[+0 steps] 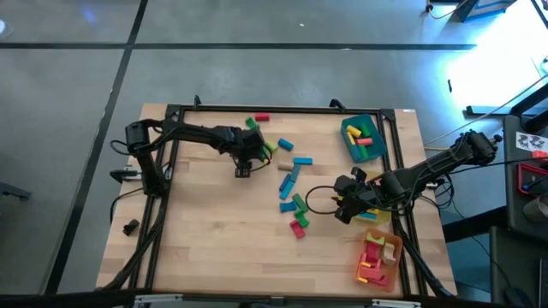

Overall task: Sort blocks by size
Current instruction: Put the brown arch block into the orange bin

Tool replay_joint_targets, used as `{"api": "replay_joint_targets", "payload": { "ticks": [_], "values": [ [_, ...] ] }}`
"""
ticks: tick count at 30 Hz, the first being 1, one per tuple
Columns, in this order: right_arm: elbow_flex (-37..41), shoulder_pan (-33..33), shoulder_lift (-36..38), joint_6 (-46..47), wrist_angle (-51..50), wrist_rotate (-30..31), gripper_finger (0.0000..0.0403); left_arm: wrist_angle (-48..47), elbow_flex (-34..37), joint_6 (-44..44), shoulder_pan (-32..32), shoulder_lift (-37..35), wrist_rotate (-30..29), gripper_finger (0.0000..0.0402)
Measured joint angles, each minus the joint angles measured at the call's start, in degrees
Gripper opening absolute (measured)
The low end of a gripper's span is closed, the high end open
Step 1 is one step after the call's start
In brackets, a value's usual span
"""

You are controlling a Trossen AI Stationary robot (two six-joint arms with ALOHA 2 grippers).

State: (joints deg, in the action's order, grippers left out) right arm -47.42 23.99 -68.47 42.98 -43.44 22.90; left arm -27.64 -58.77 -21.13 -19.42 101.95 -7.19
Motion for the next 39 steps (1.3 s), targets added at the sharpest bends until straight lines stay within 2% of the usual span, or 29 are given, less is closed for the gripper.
{"api": "replay_joint_targets", "payload": {
  "ticks": [7, 14, 18, 21, 25, 33, 36, 39],
  "values": [
    [0.00, -0.02, 0.00, -0.02, 0.01, 0.49, 0.0140, 0.03, -0.17, 4.10, 0.18, -0.19, -7.35, 0.0197],
    [0.00, 0.00, 0.00, -0.02, 0.02, 0.56, 0.0140, 0.00, -0.19, 17.56, -2.91, -0.19, -7.58, 0.0196],
    [0.00, 0.00, 0.00, -0.02, 0.02, 0.56, 0.0140, -0.01, -0.19, 21.79, -5.40, -0.19, -4.53, 0.0196],
    [0.00, 0.00, 0.00, -0.02, 0.02, 0.54, 0.0140, 0.00, -0.19, 21.96, -6.56, -0.19, -1.63, 0.0196],
    [0.00, -0.02, 0.00, -0.02, 0.02, 0.52, 0.0140, 0.02, 0.33, 16.82, -7.06, -0.21, 0.38, 0.0196],
    [0.00, 0.00, 0.00, -0.04, 0.06, 0.56, 0.0140, 2.47, 3.48, 15.18, -6.85, -0.15, 0.71, 0.0194],
    [0.00, 0.00, 0.00, -0.04, 0.07, 0.56, 0.0140, 2.86, 3.56, 15.31, -6.75, -0.13, 0.78, 0.0172],
    [0.00, 0.00, 0.00, -0.04, 0.09, 0.58, 0.0140, 3.56, 3.46, 15.10, -6.43, -0.19, 0.61, 0.0132]
  ]
}}
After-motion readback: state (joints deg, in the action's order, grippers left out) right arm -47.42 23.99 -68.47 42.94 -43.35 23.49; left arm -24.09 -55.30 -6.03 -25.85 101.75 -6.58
